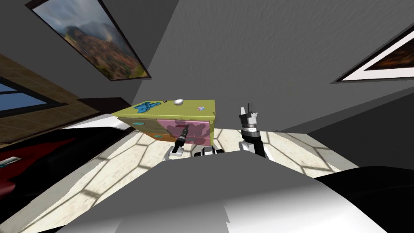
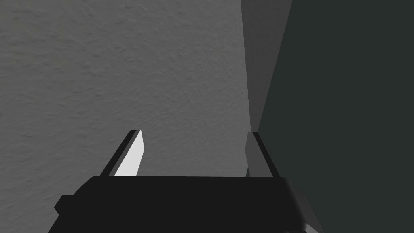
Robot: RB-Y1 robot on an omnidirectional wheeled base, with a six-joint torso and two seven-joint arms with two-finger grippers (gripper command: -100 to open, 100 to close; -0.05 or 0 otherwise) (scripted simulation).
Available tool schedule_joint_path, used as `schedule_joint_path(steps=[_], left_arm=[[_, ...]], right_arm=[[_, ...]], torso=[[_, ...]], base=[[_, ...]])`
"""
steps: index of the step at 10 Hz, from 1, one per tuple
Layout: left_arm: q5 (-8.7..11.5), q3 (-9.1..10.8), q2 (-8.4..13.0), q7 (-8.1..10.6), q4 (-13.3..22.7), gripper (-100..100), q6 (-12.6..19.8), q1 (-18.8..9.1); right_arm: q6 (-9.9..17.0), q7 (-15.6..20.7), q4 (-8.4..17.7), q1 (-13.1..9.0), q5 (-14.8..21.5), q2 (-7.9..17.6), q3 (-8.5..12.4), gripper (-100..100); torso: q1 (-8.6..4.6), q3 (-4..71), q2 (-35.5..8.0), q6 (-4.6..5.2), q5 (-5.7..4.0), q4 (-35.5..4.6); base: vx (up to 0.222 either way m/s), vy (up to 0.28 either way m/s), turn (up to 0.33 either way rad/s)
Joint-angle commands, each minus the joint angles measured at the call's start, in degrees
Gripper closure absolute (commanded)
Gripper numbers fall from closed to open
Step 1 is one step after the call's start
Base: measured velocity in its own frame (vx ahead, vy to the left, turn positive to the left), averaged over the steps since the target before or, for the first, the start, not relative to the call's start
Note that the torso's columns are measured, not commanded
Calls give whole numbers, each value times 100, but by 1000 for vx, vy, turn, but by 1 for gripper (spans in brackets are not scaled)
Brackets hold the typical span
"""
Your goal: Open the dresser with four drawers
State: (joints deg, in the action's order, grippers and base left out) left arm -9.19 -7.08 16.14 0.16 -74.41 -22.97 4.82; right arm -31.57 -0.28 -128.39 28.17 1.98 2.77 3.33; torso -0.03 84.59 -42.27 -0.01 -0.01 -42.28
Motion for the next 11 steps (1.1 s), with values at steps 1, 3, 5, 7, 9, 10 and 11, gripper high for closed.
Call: schedule_joint_path(steps=[1, 3, 5, 7, 9, 10, 11], left_arm=[[135, 325, 480, 383, 289, -100, -297, 17], [188, 449, 667, 528, 403, -100, -400, 6], [241, 574, 854, 673, 516, -100, -502, -4], [271, 638, 955, 740, 674, -100, -579, -67], [188, 449, 667, 528, 403, 100, -400, 6], [135, 325, 480, 383, 289, 100, -297, 17], [82, 201, 293, 238, 176, 100, -194, 27]], right_arm=[[0, 0, 0, 0, 0, 0, 0, 0], [0, 0, 0, 1, 0, 1, 2, 0], [0, 0, 0, 0, 0, 1, 1, 0], [0, 0, 0, 1, 0, 1, 1, 0], [0, 0, 0, 2, 0, 3, 3, 0], [0, 0, 0, 2, -1, 3, 4, 0], [0, 0, 1, 1, -1, 4, 4, 0]], torso=[[4, -2, -2, 2, 1, -1], [29, -4, -4, -1, 8, -2], [0, 2, 4, 2, 0, 0], [1, 0, 2, 2, 0, 0], [32, -3, -2, -2, 9, -1], [31, -9, -15, 0, 6, -5], [37, -5, -1, -2, 19, 15]], base=[[-34, -145, -207], [-21, -75, -71], [-2, -91, -131], [2, -64, -65], [0, 70, 156], [7, 163, 196], [7, 162, 175]])
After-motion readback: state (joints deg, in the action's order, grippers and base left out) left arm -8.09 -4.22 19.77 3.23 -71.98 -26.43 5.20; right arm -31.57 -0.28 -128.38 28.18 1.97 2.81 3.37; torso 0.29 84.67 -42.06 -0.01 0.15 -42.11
